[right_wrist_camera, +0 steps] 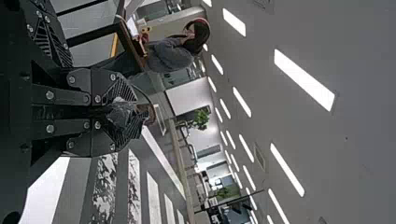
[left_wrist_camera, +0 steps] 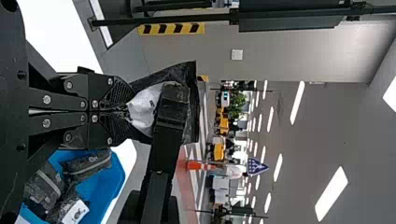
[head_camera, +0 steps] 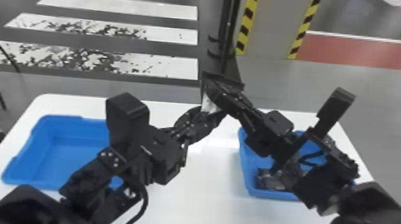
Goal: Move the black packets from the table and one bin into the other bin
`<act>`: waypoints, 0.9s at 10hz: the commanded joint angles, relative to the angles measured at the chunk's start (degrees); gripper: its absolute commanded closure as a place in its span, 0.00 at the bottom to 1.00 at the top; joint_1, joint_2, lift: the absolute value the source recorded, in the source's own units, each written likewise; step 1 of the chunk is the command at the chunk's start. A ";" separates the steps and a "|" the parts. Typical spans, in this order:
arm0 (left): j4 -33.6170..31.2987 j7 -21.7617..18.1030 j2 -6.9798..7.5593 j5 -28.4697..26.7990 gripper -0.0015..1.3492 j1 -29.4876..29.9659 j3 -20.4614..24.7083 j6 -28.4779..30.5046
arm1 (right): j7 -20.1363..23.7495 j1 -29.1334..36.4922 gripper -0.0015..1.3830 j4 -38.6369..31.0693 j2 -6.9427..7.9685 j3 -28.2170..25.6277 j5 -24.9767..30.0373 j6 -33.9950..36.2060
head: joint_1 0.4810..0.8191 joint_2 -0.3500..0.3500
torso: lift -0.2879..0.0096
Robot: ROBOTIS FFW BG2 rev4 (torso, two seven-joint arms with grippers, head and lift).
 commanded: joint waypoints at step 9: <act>2.00 -0.04 -3.33 -1.69 0.11 6.18 11.02 -6.47 | -1.51 4.25 0.84 15.27 1.24 -21.83 13.24 -6.77 | 0.60 0.21 | 0.60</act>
